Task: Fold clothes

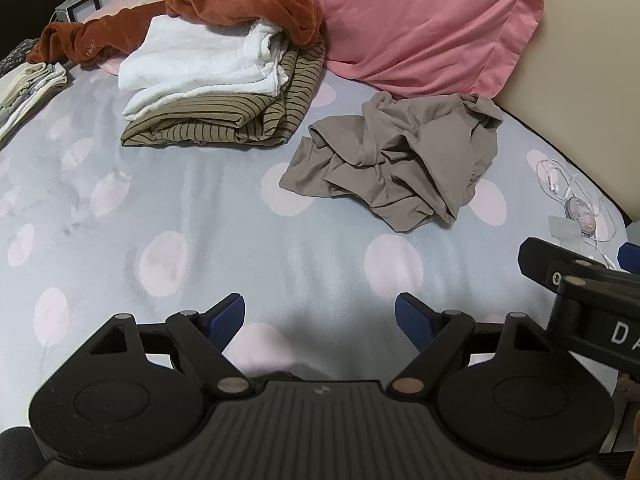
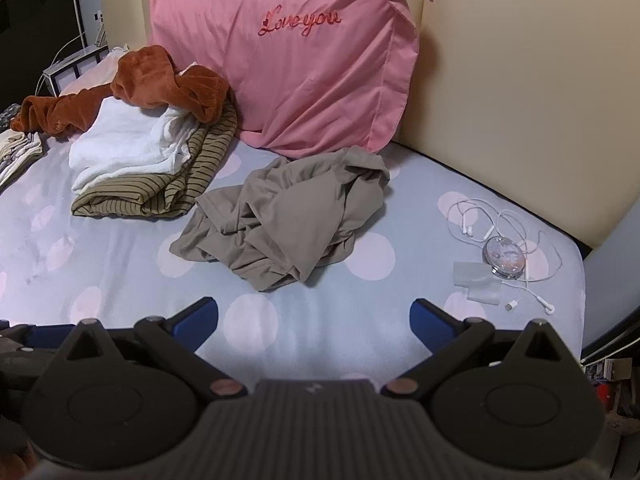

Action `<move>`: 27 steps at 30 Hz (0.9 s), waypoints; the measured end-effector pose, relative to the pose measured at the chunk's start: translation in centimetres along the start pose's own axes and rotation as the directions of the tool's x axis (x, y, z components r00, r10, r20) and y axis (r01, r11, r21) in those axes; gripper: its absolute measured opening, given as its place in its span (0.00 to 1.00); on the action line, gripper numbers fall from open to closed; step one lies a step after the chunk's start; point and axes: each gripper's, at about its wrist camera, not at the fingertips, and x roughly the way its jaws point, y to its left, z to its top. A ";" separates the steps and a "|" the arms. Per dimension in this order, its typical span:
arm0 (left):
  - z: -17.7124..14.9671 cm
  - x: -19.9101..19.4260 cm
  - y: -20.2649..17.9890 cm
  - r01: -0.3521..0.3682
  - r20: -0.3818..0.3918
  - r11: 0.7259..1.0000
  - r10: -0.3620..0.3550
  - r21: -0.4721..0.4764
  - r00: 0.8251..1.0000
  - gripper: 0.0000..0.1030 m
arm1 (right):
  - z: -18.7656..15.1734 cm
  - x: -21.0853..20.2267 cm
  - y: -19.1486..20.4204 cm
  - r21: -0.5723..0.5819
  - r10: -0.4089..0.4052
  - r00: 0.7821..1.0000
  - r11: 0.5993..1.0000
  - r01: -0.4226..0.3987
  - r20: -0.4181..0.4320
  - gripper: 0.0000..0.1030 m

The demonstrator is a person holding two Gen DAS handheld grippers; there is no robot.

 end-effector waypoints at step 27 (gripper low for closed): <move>6.8 11.7 0.4 0.159 -0.035 0.982 -0.156 0.104 0.987 0.80 | 6.2 12.0 1.5 -0.135 0.105 0.993 0.985 -0.111 -0.053 0.85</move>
